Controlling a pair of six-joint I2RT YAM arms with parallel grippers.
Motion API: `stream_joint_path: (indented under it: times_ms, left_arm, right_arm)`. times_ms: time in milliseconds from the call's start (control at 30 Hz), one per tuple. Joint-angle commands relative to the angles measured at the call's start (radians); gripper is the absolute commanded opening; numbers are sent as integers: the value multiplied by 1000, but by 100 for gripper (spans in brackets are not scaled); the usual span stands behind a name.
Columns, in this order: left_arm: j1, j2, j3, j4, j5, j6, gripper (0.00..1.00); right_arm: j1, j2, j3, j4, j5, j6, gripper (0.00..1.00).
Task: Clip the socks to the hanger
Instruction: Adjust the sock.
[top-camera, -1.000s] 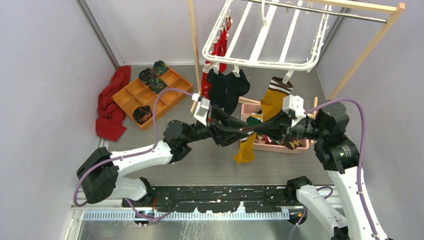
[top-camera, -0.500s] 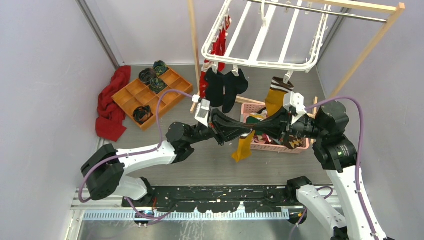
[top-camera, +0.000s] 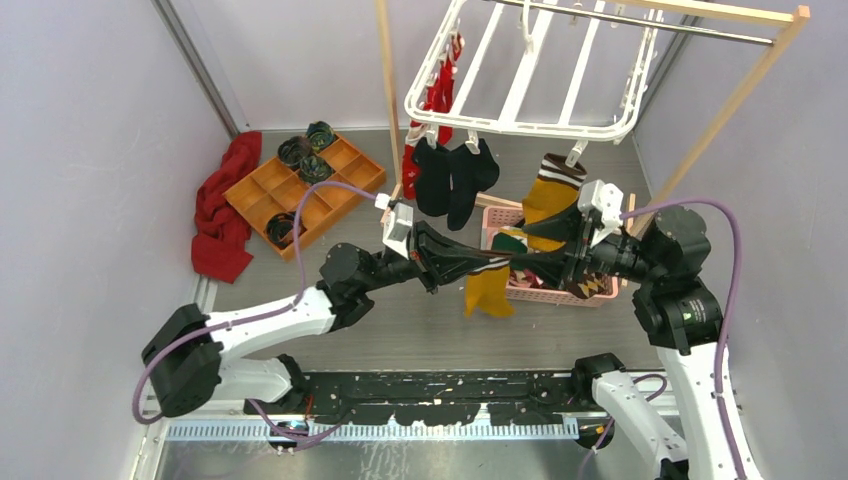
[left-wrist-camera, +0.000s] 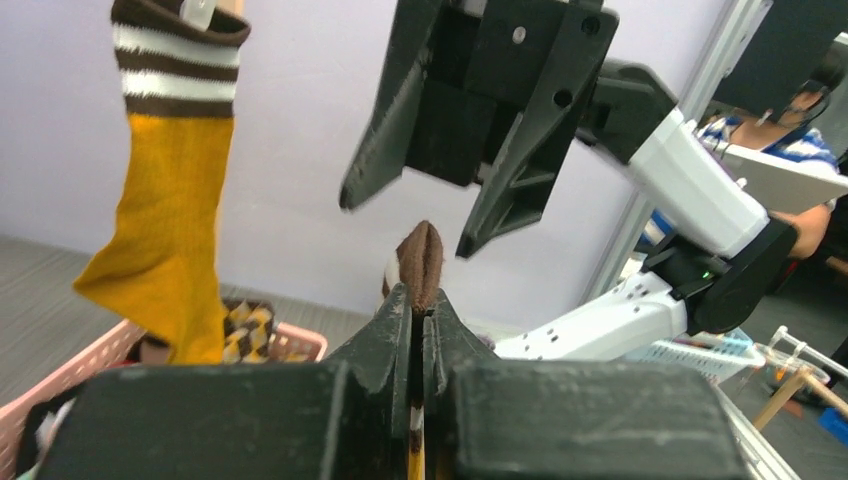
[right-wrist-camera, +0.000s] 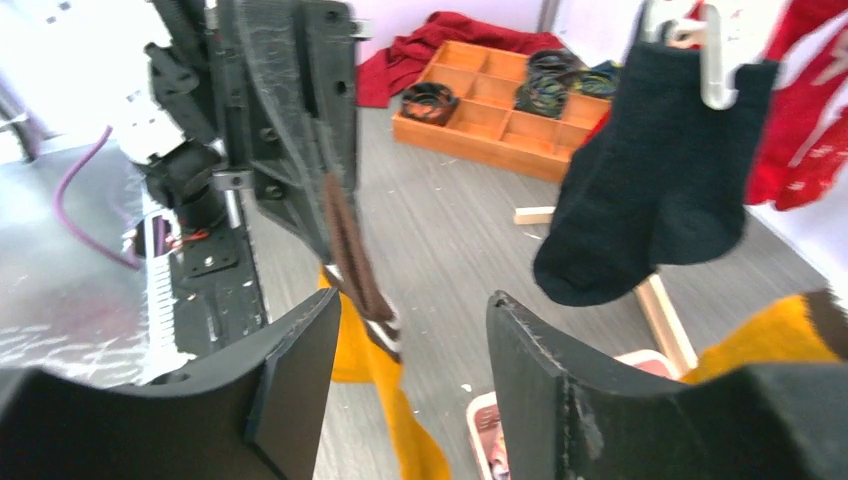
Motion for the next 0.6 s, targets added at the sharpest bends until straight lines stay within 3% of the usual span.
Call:
stream_joint_path:
  times_ms: [0,167,567]
  left_arm:
    - [11,-133,49,-310,35,174,0]
    - [21,-207,50,-424,56,244,0]
    - [23,-82,187,-343,200,238,0]
  right_arm:
    - [-86,2,81,-19,39,-3,63]
    - [-237,22,135,-42,50,13,62]
    - [-474,223,522,-337,72,-147,45]
